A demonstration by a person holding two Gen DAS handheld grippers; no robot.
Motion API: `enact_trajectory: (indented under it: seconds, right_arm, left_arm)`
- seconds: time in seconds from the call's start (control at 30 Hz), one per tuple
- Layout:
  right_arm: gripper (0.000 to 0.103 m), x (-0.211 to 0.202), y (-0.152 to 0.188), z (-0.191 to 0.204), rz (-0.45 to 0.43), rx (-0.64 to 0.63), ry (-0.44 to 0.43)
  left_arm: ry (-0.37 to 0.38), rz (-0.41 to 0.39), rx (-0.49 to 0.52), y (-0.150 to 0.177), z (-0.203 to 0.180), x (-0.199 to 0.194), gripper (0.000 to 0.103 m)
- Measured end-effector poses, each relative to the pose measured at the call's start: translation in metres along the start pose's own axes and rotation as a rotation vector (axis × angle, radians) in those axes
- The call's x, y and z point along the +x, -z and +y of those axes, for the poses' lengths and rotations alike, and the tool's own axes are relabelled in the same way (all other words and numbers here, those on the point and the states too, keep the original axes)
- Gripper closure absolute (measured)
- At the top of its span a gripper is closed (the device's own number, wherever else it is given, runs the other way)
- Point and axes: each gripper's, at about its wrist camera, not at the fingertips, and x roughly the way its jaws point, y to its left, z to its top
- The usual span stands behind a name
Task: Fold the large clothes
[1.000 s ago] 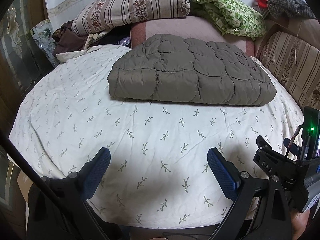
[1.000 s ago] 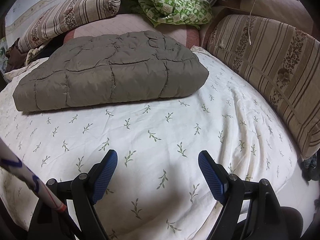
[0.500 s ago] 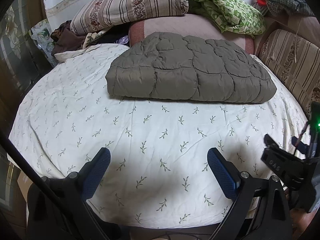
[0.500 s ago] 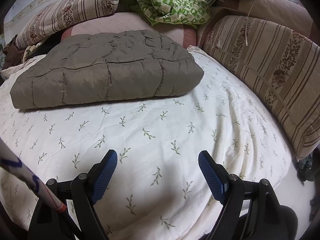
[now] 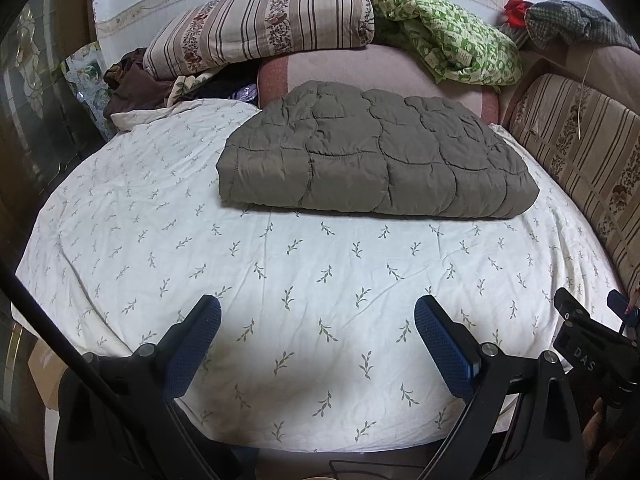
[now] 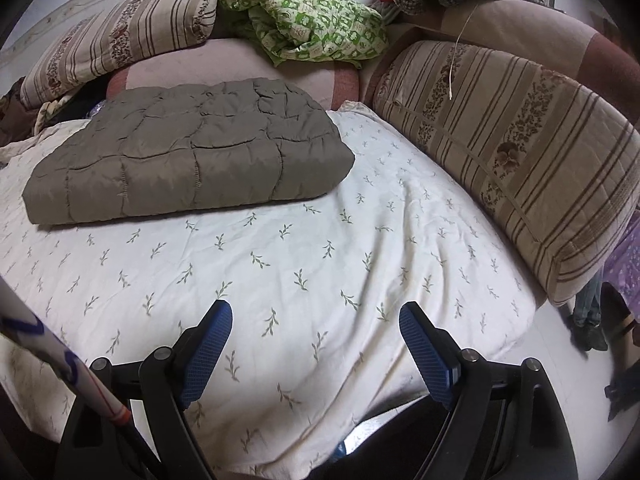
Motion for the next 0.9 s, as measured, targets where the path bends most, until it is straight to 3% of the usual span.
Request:
enact_trajectory:
  seconds: [0.2,0.4,0.63,0.9]
  right_arm:
    - [0.013,-0.007,0.001,0.002,-0.002,0.003,0.005]
    - [0.013,-0.011,0.002,0.004,0.018,0.003,0.018]
    - [0.013,-0.021,0.000,-0.009,0.009,0.041,0.053]
    - [0.013,-0.035,-0.002,-0.007,-0.017,0.034,0.063]
  left_arm:
    - [-0.003,-0.035,-0.006,0.003,0.007,-0.010,0.006]
    - [-0.014,-0.154,-0.005,0.004,0.008,-0.030,0.006]
    - [-0.015,-0.207,-0.004,0.001,0.006,-0.041,0.005]
    - [0.044,-0.254,-0.054,-0.002,0.016,-0.051,0.005]
